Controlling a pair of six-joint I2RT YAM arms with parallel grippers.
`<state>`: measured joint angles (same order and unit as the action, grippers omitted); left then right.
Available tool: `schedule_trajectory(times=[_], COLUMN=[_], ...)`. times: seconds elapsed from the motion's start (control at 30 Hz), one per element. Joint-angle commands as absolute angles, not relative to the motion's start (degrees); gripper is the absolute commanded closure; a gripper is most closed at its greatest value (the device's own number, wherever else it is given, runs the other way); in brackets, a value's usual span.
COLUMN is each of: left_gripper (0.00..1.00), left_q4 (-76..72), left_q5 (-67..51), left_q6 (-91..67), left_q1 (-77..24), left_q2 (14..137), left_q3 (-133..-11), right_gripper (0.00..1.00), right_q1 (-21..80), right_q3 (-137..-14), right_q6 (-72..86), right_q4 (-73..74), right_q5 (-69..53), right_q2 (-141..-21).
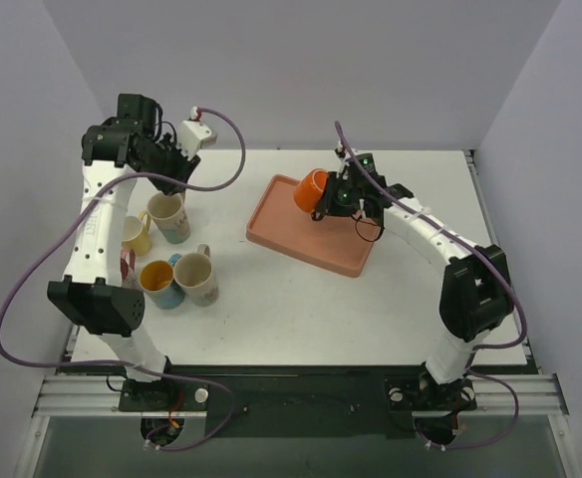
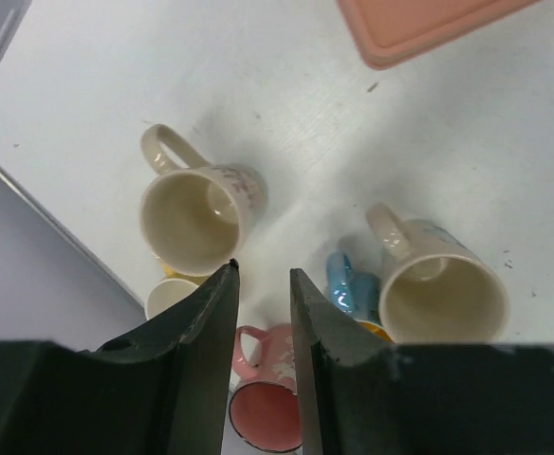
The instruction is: Turn the mug right side up
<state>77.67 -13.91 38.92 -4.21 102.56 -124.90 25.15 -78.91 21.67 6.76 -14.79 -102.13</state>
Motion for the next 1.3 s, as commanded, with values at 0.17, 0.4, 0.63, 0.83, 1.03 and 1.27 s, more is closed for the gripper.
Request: schedule_trajectory(times=[0.17, 0.4, 0.63, 0.83, 1.03, 1.27], left_gripper=[0.33, 0.18, 0.16, 0.20, 0.21, 0.23], left_q4=[56.3, 39.5, 7.3, 0.9, -4.6, 3.8], left_q5=[-24.1, -27.3, -32.0, -35.6, -39.1, -41.0], left_q6=[60.3, 77.7, 100.0, 106.2, 109.3, 114.3], left_q1=[-12.6, -18.3, -19.0, -19.0, -19.0, -19.0], left_q2=[64.5, 43.8, 27.2, 26.5, 25.8, 26.1], left_q3=[-92.9, -73.1, -47.2, -42.7, -39.6, -40.7], right_gripper=[1.00, 1.00, 1.00, 1.00, 1.00, 1.00], right_q1=[26.2, 33.6, 43.1, 49.7, 52.8, 54.8], right_q3=[-73.5, -71.0, -71.1, -72.4, -75.8, -78.9], right_q6=[35.2, 36.6, 38.4, 37.0, 35.2, 34.1], right_q4=[-10.3, -11.3, -12.7, -12.5, -10.6, -9.8], right_q5=[-25.9, -26.2, -25.8, -23.6, -22.9, -23.5], right_q2=[-84.9, -74.2, -67.6, -66.8, -68.8, -71.7])
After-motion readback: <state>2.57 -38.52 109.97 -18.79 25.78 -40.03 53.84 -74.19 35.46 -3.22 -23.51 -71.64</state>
